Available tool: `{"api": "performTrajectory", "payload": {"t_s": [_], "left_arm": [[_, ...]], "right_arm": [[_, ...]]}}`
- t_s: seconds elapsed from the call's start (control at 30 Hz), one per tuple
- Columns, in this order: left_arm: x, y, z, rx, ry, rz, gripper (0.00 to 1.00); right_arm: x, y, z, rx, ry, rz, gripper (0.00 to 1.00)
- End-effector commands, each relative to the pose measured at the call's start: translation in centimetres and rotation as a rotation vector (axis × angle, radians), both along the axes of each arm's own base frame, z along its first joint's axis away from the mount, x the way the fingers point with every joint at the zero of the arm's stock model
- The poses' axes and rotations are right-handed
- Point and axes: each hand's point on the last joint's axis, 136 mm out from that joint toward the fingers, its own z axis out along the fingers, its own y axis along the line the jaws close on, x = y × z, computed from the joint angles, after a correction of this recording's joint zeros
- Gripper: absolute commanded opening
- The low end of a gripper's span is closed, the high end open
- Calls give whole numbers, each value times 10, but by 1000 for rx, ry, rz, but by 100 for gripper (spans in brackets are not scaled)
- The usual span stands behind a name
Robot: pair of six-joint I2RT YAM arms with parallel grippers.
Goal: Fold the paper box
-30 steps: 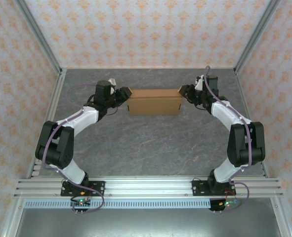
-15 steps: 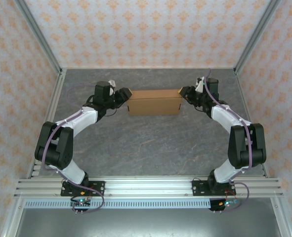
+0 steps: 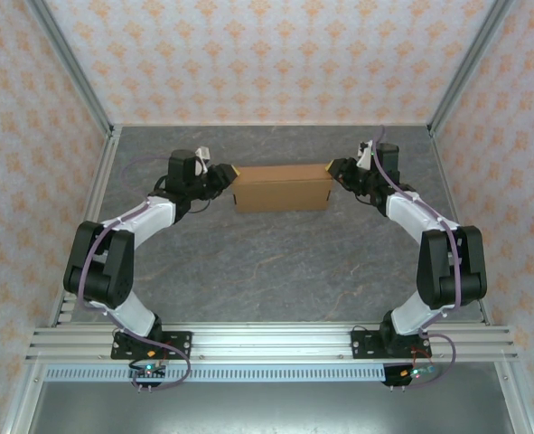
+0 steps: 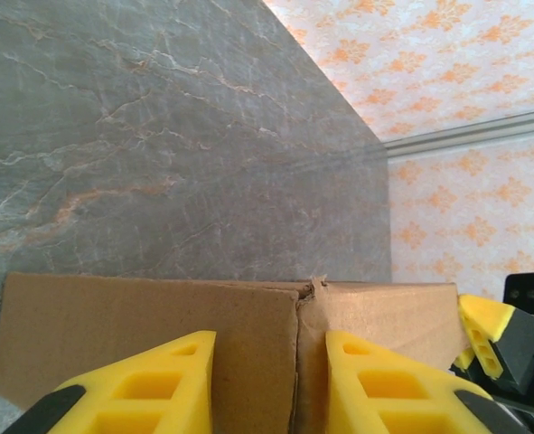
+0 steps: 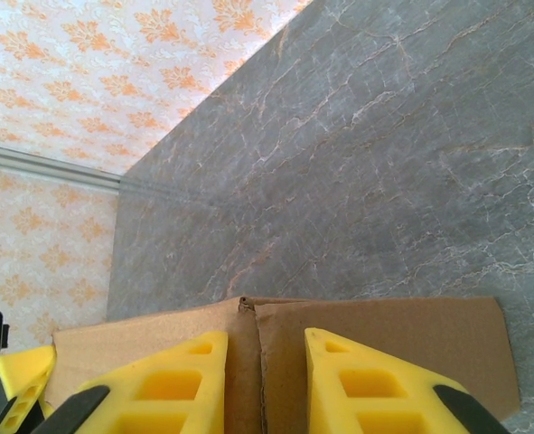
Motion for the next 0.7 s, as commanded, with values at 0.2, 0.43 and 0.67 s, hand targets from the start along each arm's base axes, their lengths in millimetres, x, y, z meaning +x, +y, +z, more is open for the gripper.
{"api": "performTrajectory", "payload": {"t_s": [0.2, 0.43, 0.67], "left_arm": [[-30, 4, -75, 11, 228, -5, 21], [-24, 1, -49, 67, 182, -19, 27], [-35, 5, -80, 100, 236, 2, 27]], "right_arm": [[-22, -10, -57, -56, 161, -28, 19], [-19, 4, -39, -44, 108, 15, 14], [-29, 2, -77, 1, 178, -6, 11]]}}
